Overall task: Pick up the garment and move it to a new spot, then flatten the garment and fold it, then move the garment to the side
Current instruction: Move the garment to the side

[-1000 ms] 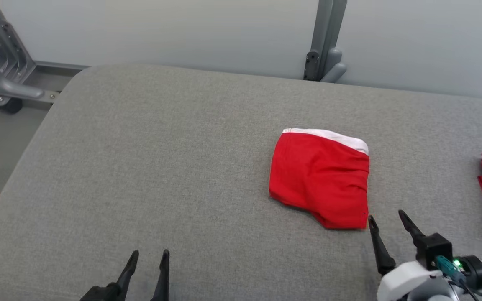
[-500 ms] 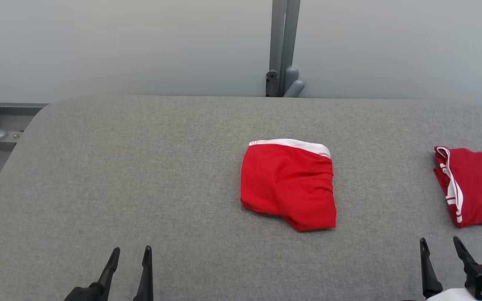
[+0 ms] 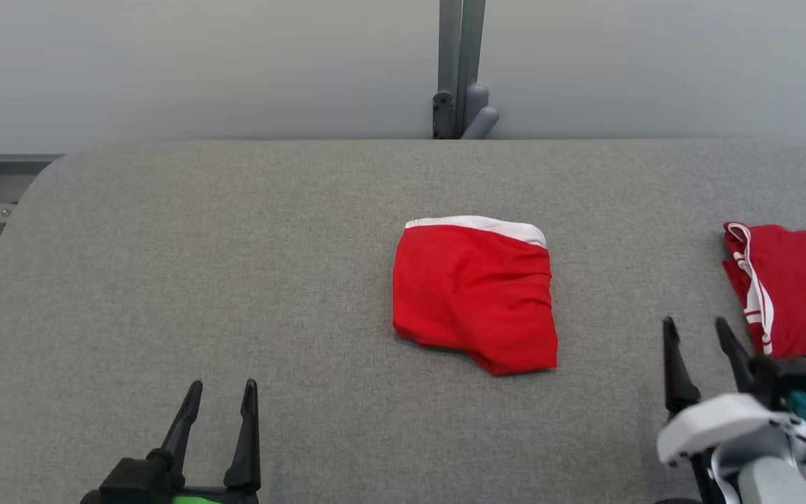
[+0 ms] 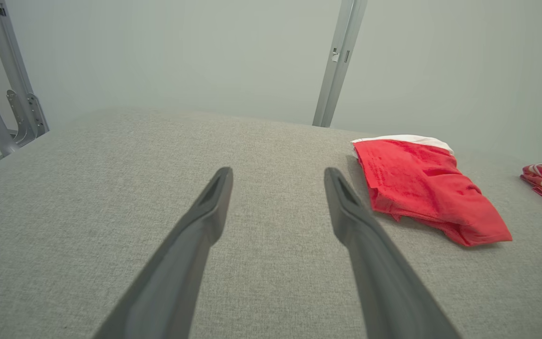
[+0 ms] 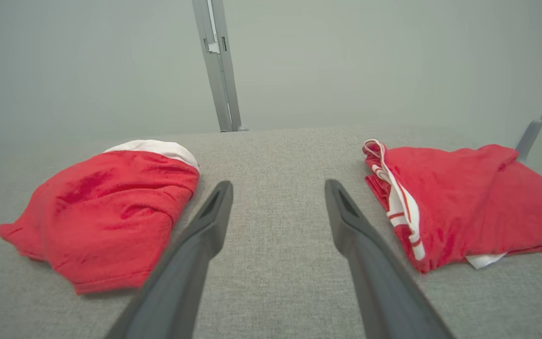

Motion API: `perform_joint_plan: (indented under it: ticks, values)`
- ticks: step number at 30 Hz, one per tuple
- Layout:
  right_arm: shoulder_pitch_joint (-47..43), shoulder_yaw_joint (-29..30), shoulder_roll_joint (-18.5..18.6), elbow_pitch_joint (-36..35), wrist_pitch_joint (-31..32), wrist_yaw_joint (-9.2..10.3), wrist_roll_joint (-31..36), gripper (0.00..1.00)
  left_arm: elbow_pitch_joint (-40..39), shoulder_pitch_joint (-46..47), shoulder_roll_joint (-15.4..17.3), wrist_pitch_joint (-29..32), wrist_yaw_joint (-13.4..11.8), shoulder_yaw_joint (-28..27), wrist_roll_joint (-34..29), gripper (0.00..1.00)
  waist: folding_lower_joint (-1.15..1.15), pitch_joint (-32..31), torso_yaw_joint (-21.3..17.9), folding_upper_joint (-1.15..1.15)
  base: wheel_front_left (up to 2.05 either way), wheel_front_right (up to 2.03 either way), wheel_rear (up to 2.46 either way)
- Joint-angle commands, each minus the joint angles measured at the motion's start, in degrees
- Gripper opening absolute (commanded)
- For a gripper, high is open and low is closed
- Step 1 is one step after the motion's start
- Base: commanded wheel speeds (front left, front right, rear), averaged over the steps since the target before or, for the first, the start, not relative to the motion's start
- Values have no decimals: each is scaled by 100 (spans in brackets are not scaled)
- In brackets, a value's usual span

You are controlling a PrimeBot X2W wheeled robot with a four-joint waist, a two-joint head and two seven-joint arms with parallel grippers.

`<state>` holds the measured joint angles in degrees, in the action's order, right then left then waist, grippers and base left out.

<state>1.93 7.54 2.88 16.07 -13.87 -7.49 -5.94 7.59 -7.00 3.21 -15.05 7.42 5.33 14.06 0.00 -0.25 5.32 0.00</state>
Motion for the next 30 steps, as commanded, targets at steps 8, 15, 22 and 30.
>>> perform_joint_plan:
  ticks: [8,15,22,30]
  values:
    - [1648,-613,-3,474,2056,1,-834,100,35,335,29,-14,13,30,33,100,0,771,170,0,0,0,0]
    - [2612,-724,11,1401,3366,1,-1039,100,70,705,43,-14,13,174,104,100,0,1167,491,0,0,0,0]
    - [3119,-497,6,2466,3512,1,-1483,100,133,856,29,-14,13,258,158,100,0,1289,751,0,0,0,0]
    - [3540,-844,-4,2999,3354,1,-2224,0,77,703,22,-13,13,203,128,100,0,1249,344,0,0,0,0]
